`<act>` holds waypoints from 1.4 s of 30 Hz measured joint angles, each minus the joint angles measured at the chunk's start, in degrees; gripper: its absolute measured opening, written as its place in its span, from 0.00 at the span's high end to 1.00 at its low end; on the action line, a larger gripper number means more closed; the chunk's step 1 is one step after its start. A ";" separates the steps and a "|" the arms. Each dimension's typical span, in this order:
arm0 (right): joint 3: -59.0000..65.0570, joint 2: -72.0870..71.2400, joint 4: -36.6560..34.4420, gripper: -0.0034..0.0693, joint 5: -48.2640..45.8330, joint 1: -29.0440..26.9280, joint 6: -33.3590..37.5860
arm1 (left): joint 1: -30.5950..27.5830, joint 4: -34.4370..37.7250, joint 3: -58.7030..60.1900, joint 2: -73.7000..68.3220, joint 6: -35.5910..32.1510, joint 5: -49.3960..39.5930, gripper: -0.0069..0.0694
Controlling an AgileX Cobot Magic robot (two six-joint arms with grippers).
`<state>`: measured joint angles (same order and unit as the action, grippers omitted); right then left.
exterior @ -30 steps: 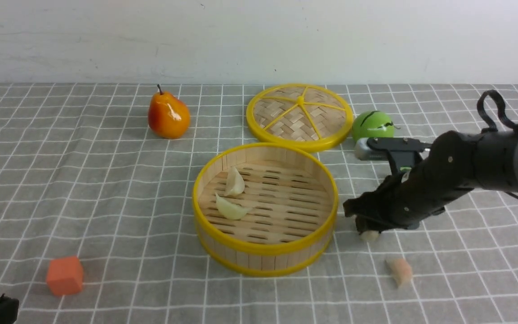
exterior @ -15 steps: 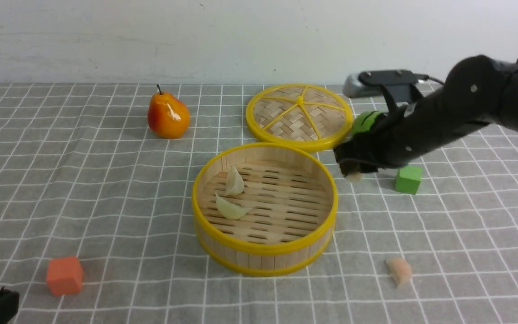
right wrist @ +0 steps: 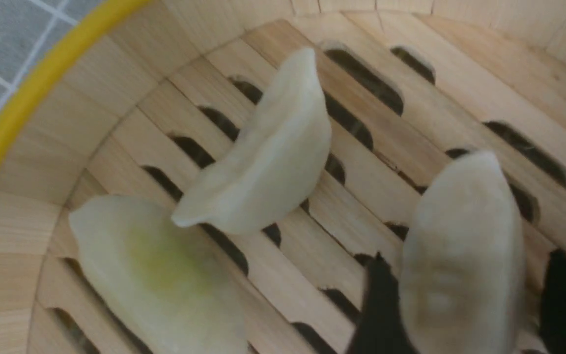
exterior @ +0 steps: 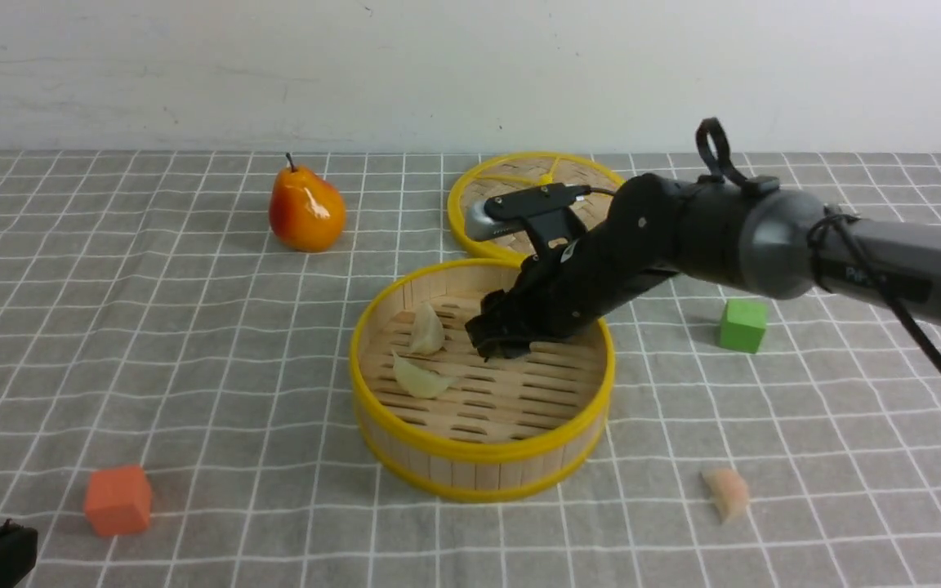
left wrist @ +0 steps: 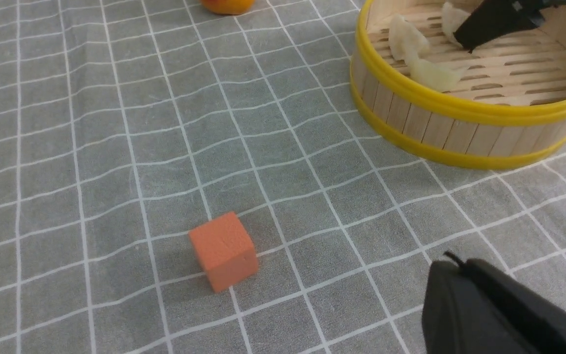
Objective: Put the dumplings into the steamer on the table with the grey tablecloth.
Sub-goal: 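Place the dumpling in the bamboo steamer basket with the right gripper, then reach for and grasp a dumpling lying on the table beside the steamer, then place the dumpling in the bamboo steamer basket with the right gripper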
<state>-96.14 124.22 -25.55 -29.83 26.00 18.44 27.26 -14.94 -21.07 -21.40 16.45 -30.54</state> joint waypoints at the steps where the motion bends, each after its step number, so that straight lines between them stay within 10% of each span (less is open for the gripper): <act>1: -0.55 -0.23 0.11 0.22 -1.17 0.00 -0.08 | 0.00 0.04 0.00 0.00 0.00 0.00 0.93; 7: -5.39 -7.82 6.31 0.06 -14.81 -1.98 -3.02 | 0.00 0.17 0.00 0.00 0.00 0.00 0.93; 16: 6.13 -17.85 16.62 0.27 -30.96 -11.07 -12.30 | 0.00 1.23 0.00 0.00 0.04 1.03 0.92; 23: 28.09 -16.47 14.08 0.41 -15.23 -10.79 -13.06 | 0.00 2.02 0.00 0.00 0.04 1.05 0.92; 28: 28.69 -16.67 14.03 0.72 -15.81 -10.79 -11.82 | 0.00 2.29 0.00 0.00 0.04 0.89 0.92; 36: 16.95 -22.53 9.05 0.71 -20.47 -8.21 -8.76 | 0.00 2.34 0.05 0.00 0.04 0.82 0.91; 42: 10.12 -19.24 4.11 0.71 -6.27 0.31 -1.58 | 0.00 2.34 0.05 0.00 0.04 1.07 0.90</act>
<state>-86.02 104.98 -21.43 -36.10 26.31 16.86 27.26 -12.60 -21.03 -21.40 16.50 -29.47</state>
